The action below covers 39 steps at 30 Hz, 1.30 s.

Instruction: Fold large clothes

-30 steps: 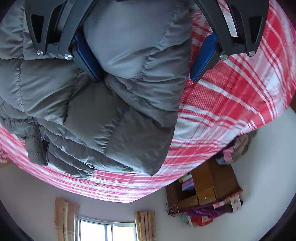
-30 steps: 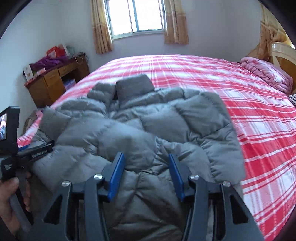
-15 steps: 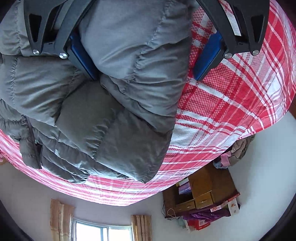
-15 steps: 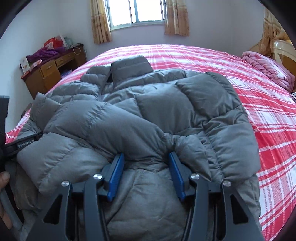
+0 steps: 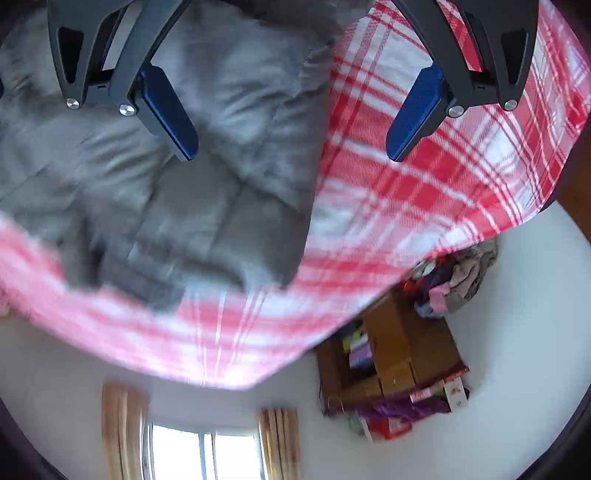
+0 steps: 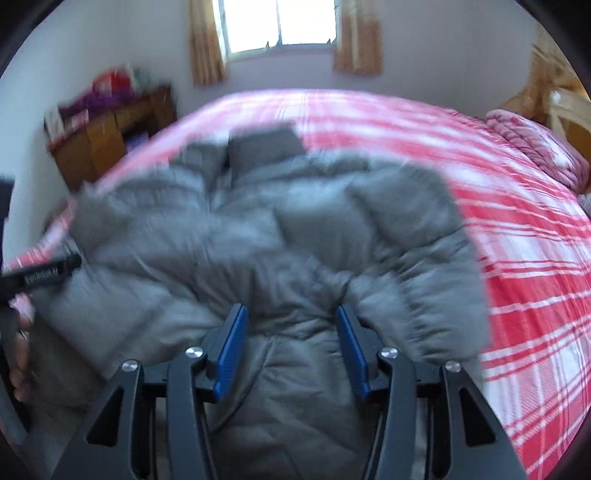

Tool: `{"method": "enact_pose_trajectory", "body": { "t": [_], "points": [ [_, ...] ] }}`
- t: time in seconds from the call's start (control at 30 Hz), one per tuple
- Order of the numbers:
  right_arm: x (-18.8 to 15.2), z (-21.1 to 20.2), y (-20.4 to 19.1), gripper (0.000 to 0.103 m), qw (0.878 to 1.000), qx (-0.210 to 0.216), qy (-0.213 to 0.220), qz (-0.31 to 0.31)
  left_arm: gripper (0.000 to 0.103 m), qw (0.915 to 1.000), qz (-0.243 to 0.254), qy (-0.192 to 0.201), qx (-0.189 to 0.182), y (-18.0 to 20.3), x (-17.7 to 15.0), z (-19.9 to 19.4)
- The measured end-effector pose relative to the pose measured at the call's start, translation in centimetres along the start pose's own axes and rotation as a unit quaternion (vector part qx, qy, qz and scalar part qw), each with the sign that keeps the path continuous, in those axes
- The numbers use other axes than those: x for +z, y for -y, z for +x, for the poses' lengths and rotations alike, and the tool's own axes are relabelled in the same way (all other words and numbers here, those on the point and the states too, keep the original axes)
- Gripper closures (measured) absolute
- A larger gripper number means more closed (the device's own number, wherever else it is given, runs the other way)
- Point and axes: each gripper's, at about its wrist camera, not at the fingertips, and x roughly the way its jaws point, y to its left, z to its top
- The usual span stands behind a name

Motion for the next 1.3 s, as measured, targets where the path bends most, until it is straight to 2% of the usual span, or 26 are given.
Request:
{"method": "enact_pose_trajectory", "body": {
  "t": [0.03, 0.1, 0.23, 0.3, 0.33, 0.4, 0.53, 0.63, 0.83, 1.3],
  "points": [
    [0.9, -1.4, 0.4, 0.043, 1.0, -0.003, 0.025, 0.009, 0.001, 0.9999, -0.008, 0.008, -0.003, 0.2, 0.9, -0.5],
    [2.5, -2.4, 0.9, 0.043, 0.999, -0.009, 0.047, 0.024, 0.001, 0.9999, -0.013, 0.01, 0.003, 1.1, 2.5, -0.3],
    [5.3, -0.9, 0.8, 0.041, 0.997, -0.035, 0.047, 0.04, 0.001, 0.9981, -0.004, 0.007, 0.061, 3.1, 3.4, 3.1],
    [5.7, 0.8, 0.3, 0.034, 0.997, -0.053, 0.04, 0.039, 0.001, 0.9956, 0.006, -0.01, 0.093, 3.6, 2.9, 5.7],
    [5.8, 2.4, 0.2, 0.034, 0.997, -0.056, 0.027, 0.04, 0.001, 0.9945, 0.01, -0.031, 0.099, 3.7, 2.4, 7.5],
    [5.5, 4.2, 0.2, 0.034, 0.997, -0.068, 0.01, 0.039, 0.001, 0.9935, 0.01, -0.053, 0.1, 3.4, 1.7, 9.7],
    [3.6, 7.6, 1.3, 0.034, 0.995, -0.087, -0.018, 0.045, 0.001, 0.9958, -0.006, -0.042, 0.081, 2.7, 0.5, 10.7],
    [3.2, 7.8, 1.5, 0.032, 0.995, -0.087, -0.017, 0.043, 0.001, 0.9961, -0.022, -0.045, 0.073, 2.0, 0.3, 11.0],
    [2.8, 8.0, 1.8, 0.032, 0.995, -0.081, -0.027, 0.052, 0.001, 0.9958, -0.017, -0.044, 0.078, 2.8, 0.2, 11.0],
    [2.5, 8.3, 1.1, 0.029, 0.993, -0.107, -0.031, 0.038, 0.001, 0.9956, -0.013, -0.038, 0.085, 3.1, 0.0, 10.9]
  ]
}}
